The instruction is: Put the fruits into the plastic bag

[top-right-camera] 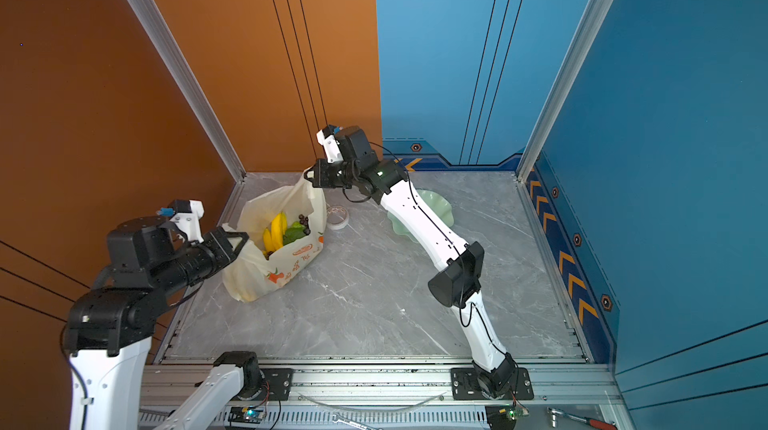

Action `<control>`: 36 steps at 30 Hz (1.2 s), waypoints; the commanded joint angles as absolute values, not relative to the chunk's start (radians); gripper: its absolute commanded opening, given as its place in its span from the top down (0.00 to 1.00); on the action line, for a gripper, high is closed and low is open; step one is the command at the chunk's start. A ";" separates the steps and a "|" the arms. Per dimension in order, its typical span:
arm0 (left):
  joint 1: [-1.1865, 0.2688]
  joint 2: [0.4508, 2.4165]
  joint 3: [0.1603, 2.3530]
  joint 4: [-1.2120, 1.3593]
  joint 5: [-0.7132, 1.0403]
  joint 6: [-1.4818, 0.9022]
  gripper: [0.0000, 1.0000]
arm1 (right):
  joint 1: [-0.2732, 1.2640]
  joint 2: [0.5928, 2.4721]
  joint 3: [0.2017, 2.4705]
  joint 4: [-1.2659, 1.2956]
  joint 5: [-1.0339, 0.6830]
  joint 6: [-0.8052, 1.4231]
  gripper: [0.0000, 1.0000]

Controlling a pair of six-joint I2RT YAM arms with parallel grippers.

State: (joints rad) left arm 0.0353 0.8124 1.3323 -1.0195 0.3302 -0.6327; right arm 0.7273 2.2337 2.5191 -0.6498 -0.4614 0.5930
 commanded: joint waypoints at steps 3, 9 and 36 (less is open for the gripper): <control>0.106 0.770 1.197 -0.900 0.490 -0.677 1.00 | 0.709 2.263 2.455 -0.618 -0.510 0.602 1.00; 0.128 0.747 1.126 -0.887 0.544 -0.706 1.00 | 0.632 2.260 2.389 -0.600 -0.523 0.602 1.00; 0.073 0.920 1.021 -0.486 0.555 -0.937 1.00 | 0.755 2.294 2.353 -0.505 -0.730 0.654 1.00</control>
State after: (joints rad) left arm 0.0994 0.8970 0.9962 -0.5880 0.5568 -0.9028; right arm 0.7090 2.2726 2.3810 -0.5266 -0.6685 0.6521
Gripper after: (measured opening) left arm 0.045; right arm 0.047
